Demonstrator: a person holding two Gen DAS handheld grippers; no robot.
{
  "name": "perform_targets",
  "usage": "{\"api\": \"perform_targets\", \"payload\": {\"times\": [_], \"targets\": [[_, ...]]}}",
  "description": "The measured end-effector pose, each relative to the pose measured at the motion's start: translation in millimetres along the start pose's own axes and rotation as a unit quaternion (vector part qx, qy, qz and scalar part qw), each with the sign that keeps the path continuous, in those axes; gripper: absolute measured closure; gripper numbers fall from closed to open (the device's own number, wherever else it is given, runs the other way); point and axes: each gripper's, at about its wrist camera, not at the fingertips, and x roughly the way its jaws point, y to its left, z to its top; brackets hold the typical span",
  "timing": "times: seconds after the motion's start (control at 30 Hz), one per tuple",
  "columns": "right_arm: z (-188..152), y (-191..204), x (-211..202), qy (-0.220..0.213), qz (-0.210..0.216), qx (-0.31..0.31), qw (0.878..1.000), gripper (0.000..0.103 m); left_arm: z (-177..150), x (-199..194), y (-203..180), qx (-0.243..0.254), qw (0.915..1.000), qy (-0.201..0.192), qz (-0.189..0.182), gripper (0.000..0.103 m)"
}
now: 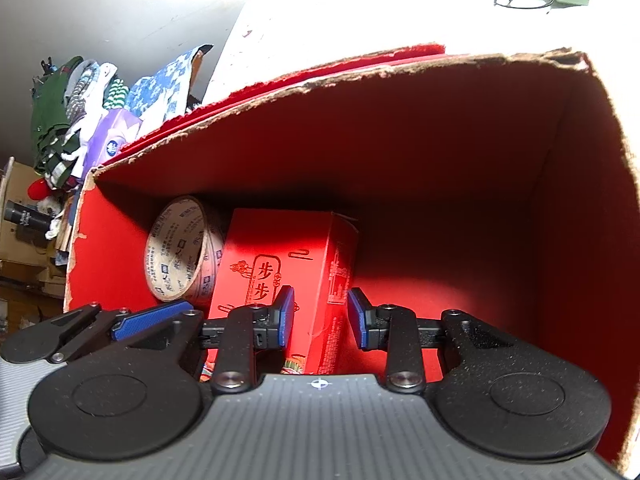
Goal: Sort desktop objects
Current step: 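Withdraw the right gripper up out of the red box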
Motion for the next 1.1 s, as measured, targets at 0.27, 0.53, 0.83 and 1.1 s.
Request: {"api": "perform_targets", "payload": {"times": [0.27,0.53,0.83,1.1], "targets": [[-9.4,-0.9,-20.4,-0.043,-0.012,0.004,0.999,0.07,-3.4,-8.2,-0.8,0.001,0.9999,-0.013,0.006,0.026],[-31.1,5.2,-58.1,-0.116,-0.001,-0.018,0.993,0.07,-10.9,-37.3,-6.2,0.008,0.9983,-0.057,0.006,0.026],[-59.1,9.6,-95.1,-0.199,0.04,-0.057,0.977,0.07,-38.1,-84.3,7.0,-0.031,0.9926,-0.117,0.012,0.027],[-89.7,11.5,-123.8,-0.242,0.094,-0.114,0.959,0.068,-76.4,-115.8,27.0,-0.084,0.9854,-0.143,0.039,0.027]]}}
